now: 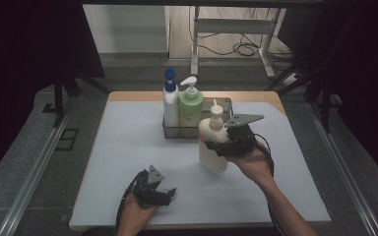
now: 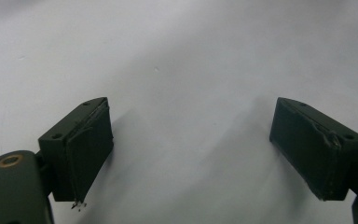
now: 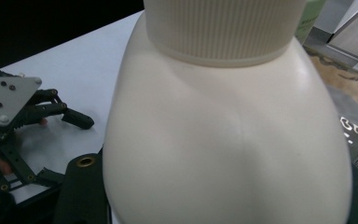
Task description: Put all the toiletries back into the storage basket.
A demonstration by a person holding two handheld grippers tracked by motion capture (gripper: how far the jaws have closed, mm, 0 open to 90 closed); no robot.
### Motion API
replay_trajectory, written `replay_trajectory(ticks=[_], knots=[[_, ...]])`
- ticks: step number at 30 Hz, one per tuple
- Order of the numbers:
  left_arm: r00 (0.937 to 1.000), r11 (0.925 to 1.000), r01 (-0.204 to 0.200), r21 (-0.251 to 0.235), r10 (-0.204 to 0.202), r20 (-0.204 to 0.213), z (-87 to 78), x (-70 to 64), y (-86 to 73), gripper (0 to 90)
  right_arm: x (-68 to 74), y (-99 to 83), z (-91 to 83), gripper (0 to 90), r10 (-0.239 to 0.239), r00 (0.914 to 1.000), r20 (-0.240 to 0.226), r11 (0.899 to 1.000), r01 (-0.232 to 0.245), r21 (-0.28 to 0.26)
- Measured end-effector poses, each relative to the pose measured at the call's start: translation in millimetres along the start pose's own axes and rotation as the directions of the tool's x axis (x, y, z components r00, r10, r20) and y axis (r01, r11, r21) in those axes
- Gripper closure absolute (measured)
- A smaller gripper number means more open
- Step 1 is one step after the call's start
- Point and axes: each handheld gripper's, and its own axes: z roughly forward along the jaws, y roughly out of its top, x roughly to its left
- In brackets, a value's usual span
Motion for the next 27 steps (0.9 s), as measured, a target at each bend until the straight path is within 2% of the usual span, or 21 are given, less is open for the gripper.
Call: replay_trajectory(ticks=[14, 20, 27], knots=[[1.0, 1.0, 0.001, 0.0, -0.001, 0.001, 0.0, 0.0, 0.0, 13.1, -19.3, 30.0, -17.8, 39.3, 0.018, 0.9985, 0.051, 0.999, -0.016, -0.041], [1.0, 1.0, 0.002, 0.003, -0.002, 0.002, -0.1, 0.0, 0.0, 13.1, -26.8, 42.0, -19.4, 39.3, 0.016, 0.9962, 0.086, 0.999, -0.013, -0.037], [1.0, 1.0, 0.002, 0.002, -0.002, 0.001, 0.0, 0.0, 0.0, 13.1, -36.8, 55.0, -18.2, 39.3, 0.037, 0.9918, 0.123, 0.999, -0.032, -0.044]])
